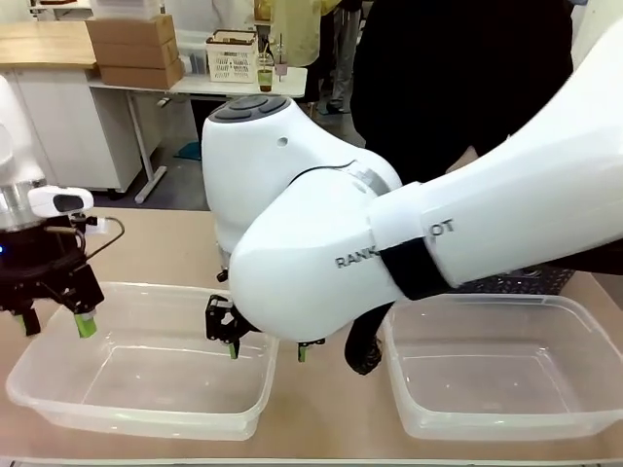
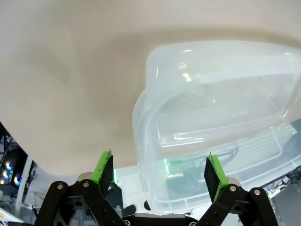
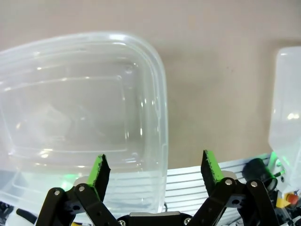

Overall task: Sort the waste into each basket.
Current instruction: Pick up the Organizing box on the left side of the table and lift it.

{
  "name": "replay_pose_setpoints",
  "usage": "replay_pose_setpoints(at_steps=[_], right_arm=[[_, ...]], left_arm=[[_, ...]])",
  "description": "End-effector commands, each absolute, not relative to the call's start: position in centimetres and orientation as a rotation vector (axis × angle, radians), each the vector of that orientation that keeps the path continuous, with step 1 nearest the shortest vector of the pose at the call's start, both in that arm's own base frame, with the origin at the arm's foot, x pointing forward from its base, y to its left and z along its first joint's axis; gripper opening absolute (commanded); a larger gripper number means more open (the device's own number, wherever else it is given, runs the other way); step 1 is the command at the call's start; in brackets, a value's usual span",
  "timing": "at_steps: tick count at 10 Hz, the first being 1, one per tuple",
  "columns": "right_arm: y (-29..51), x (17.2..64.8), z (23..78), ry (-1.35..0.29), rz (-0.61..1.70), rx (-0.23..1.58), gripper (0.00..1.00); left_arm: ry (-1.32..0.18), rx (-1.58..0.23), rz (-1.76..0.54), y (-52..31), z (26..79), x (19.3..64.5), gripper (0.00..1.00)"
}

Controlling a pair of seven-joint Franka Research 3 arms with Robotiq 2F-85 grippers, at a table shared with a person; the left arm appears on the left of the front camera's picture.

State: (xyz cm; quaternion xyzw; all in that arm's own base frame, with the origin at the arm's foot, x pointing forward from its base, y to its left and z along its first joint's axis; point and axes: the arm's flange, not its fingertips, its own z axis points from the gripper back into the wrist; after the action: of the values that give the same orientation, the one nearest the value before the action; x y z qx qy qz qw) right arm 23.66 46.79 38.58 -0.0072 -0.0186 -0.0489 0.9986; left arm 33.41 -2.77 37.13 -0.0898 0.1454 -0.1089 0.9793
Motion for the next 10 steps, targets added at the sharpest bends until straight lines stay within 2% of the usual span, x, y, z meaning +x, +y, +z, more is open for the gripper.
replay_pose_setpoints(at_steps=[1, 2, 3, 4, 5, 6, 7, 8, 10], right_arm=[[47.6, 23.7, 38.1, 0.009, -0.035, -0.035, 1.0], [47.6, 23.9, 38.0, 0.023, -0.042, -0.049, 0.4], [47.5, 24.2, 37.6, 0.021, -0.069, -0.05, 0.4], [47.3, 24.2, 37.3, 0.02, -0.077, -0.024, 0.0], [47.1, 24.1, 37.4, 0.022, -0.08, -0.009, 0.35], [47.0, 24.1, 37.5, 0.024, -0.082, -0.002, 0.0], [46.7, 24.0, 37.4, 0.024, -0.086, 0.013, 0.0], [46.5, 23.9, 37.3, 0.032, -0.089, 0.023, 0.0], [46.1, 23.9, 37.2, 0.042, -0.101, 0.033, 0.0]], left_arm=[[0.255, -0.175, -0.207, -2.6, 35.3, 32.7, 1.0], [0.224, -0.156, -0.21, -2.5, 35.2, 32.3, 0.41], [0.216, -0.165, -0.214, -2.6, 35.2, 32.0, 0.4], [0.196, -0.169, -0.216, -2.4, 35.3, 31.8, 0.0], [0.191, -0.169, -0.211, -2.4, 35.4, 31.8, 0.0], [0.189, -0.164, -0.209, -2.4, 35.4, 31.8, 0.0], [0.197, -0.164, -0.21, -2.4, 35.2, 31.9, 0.14], [0.195, -0.157, -0.198, -2.5, 34.9, 32.1, 0.04], [0.187, -0.149, -0.188, -2.4, 34.9, 32.0, 0.0]])
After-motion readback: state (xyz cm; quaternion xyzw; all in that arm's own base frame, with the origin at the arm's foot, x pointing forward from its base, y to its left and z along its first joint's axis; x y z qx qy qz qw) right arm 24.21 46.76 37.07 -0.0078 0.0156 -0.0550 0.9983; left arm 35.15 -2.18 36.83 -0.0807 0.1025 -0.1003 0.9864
